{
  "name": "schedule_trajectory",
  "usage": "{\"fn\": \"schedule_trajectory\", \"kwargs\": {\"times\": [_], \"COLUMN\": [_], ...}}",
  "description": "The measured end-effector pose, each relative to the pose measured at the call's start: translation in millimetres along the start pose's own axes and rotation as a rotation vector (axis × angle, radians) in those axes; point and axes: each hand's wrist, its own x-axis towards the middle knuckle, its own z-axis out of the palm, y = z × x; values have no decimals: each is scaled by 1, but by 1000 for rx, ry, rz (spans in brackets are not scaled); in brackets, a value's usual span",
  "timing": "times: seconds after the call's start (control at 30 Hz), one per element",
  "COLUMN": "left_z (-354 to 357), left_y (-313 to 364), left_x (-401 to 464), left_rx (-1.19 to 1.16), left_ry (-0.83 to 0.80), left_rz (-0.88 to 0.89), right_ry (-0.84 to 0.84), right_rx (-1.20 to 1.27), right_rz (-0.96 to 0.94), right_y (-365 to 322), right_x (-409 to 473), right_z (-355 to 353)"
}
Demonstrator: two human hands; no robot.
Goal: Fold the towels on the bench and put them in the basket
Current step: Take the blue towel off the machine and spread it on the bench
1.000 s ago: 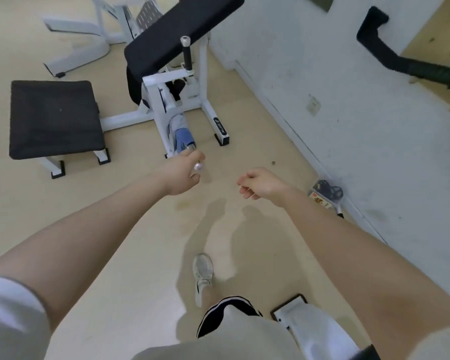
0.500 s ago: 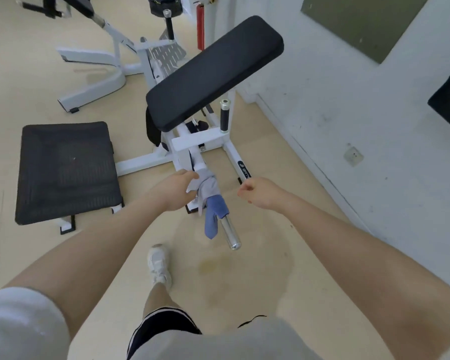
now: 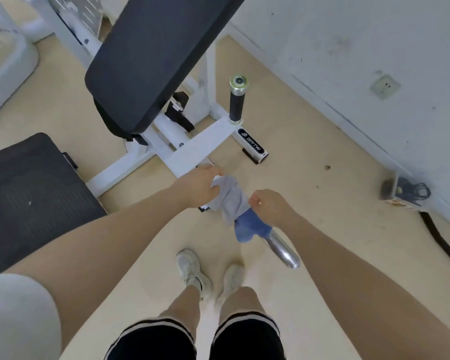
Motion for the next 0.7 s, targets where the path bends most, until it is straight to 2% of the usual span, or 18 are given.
{"fn": "schedule_trajectory", "kwargs": {"times": [0.07, 0.2, 0.27, 0.5, 0.63, 0.7], "left_z": [14, 53, 74, 125, 116, 99], "left_y": [-15, -41, -48, -51, -38, -23], "left_x": [25, 68, 87, 115, 101, 89], "left_rx": [-12, -53, -59, -123, -108, -92], "left_ry": [-33, -69, -89, -82, -142, -160], "left_rz": [-1, -16, -4, 21, -5, -1], "right_ry": [-64, 24, 6, -16, -195, -216], "right_rx": [-7, -30, -44, -128, -127, -115], "right_rz": [97, 209, 241, 262, 210, 152], "right_y": [8, 47, 63, 102, 100, 88], "right_x": [25, 69, 87, 111, 87, 63], "right_z": [21, 69, 87, 112, 96, 79]}}
